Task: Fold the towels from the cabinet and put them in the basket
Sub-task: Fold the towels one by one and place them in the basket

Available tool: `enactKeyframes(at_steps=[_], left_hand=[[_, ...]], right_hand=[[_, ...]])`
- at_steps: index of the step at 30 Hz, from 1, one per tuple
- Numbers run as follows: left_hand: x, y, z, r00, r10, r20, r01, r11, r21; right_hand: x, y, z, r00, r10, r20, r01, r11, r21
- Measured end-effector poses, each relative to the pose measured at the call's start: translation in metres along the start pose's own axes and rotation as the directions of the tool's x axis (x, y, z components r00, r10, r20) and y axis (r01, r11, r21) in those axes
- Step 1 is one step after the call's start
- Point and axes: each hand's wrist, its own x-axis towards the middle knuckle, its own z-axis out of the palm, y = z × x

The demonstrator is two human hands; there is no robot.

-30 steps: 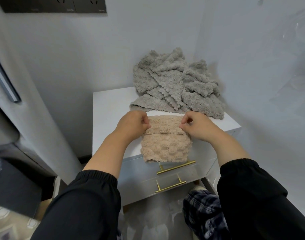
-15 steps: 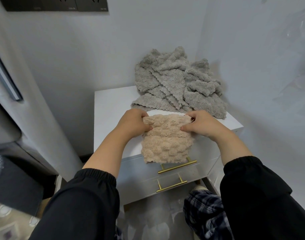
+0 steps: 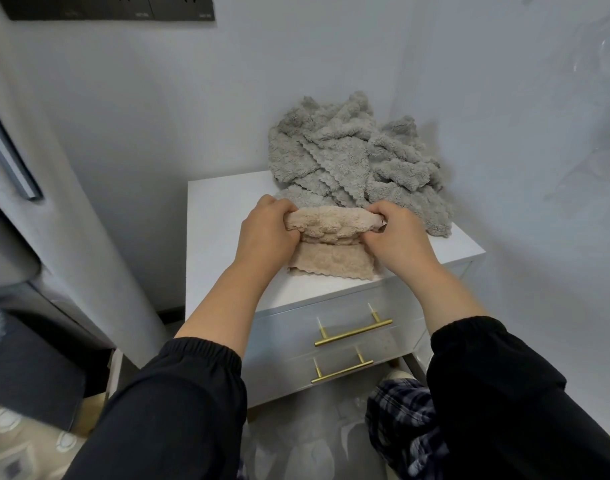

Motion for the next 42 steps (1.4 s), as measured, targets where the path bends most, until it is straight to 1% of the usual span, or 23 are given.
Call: enactKeyframes(at_steps=[4,5,7,9,10,12,15,18,20,23,27,29,32,34,36,37,38,39,40,41,42], left_hand=[[-0.001,-0.003,0.000,0.997,0.021,0.074,-0.024,0.999,0.033],[-0.001,-0.004,-0.001,0.994,0.030,0.105,-0.036,0.998,0.056],[-0.002,-0.005,-0.003,0.986,0.026,0.165,-0.042,0.995,0.094],[-0.002,-0.004,-0.006,0.983,-0.011,0.183,-0.002,0.997,0.073],[-0.001,-0.003,-0.006,0.984,-0.027,0.176,0.018,0.998,0.053],[-0.001,-0.001,-0.005,0.989,-0.028,0.148,0.022,0.999,0.043],[0.001,-0.005,0.000,0.992,0.018,0.125,-0.026,0.998,0.064],[0.003,-0.010,0.003,0.982,0.083,0.169,-0.088,0.996,0.023],[0.003,-0.011,0.002,0.968,0.101,0.228,-0.097,0.995,-0.028],[0.000,-0.009,0.000,0.949,0.029,0.313,0.001,0.996,-0.094],[0.000,-0.009,-0.002,0.921,-0.042,0.388,0.089,0.991,-0.103],[0.001,-0.009,-0.002,0.904,-0.080,0.421,0.143,0.982,-0.122],[0.002,-0.009,-0.002,0.890,-0.096,0.447,0.172,0.976,-0.133],[0.004,-0.010,-0.001,0.886,-0.099,0.452,0.189,0.969,-0.158],[0.005,-0.011,0.001,0.884,-0.131,0.448,0.245,0.948,-0.205],[0.005,-0.011,0.001,0.883,-0.149,0.446,0.280,0.929,-0.242],[0.005,-0.011,0.003,0.882,-0.163,0.443,0.310,0.907,-0.285],[0.005,-0.010,0.004,0.885,-0.174,0.433,0.333,0.885,-0.325],[0.005,-0.009,0.005,0.890,-0.179,0.419,0.348,0.860,-0.373],[0.004,-0.007,0.006,0.893,-0.182,0.413,0.370,0.818,-0.440],[0.004,-0.005,0.006,0.889,-0.181,0.420,0.399,0.755,-0.520]], right_hand=[[-0.003,0.002,-0.001,1.000,-0.019,0.022,0.020,1.000,-0.019],[-0.004,0.001,-0.002,0.998,-0.022,0.051,0.023,0.999,-0.029],[-0.004,0.000,-0.007,0.988,-0.001,0.153,0.013,0.997,-0.076],[-0.005,-0.001,-0.011,0.966,0.035,0.256,0.000,0.991,-0.136],[-0.006,-0.002,-0.012,0.961,0.050,0.273,-0.014,0.991,-0.132],[-0.006,0.000,-0.010,0.969,0.039,0.245,-0.023,0.997,-0.068],[-0.007,0.002,-0.009,0.975,-0.008,0.223,0.020,0.998,-0.052],[-0.006,0.001,-0.010,0.969,-0.010,0.246,0.022,0.999,-0.044],[-0.006,0.000,-0.010,0.962,0.024,0.274,-0.019,1.000,-0.022],[-0.006,0.002,-0.008,0.947,0.059,0.315,-0.056,0.998,-0.021],[-0.006,0.001,-0.007,0.944,0.080,0.320,-0.074,0.997,-0.033],[-0.007,0.000,-0.007,0.930,0.098,0.355,-0.093,0.995,-0.030],[-0.005,0.000,-0.008,0.910,0.137,0.392,-0.147,0.989,-0.006],[-0.003,0.000,-0.009,0.906,0.145,0.398,-0.153,0.988,-0.012],[-0.001,0.000,-0.008,0.907,0.155,0.392,-0.176,0.984,0.017],[0.000,0.001,-0.006,0.906,0.174,0.386,-0.213,0.975,0.060],[0.001,0.003,-0.004,0.900,0.200,0.386,-0.268,0.955,0.129],[0.002,0.006,-0.003,0.889,0.224,0.400,-0.334,0.913,0.232],[0.003,0.008,-0.002,0.877,0.238,0.417,-0.403,0.836,0.371],[0.003,0.008,-0.003,0.862,0.250,0.441,-0.471,0.715,0.516],[0.003,0.006,-0.004,0.844,0.247,0.477,-0.525,0.565,0.636]])
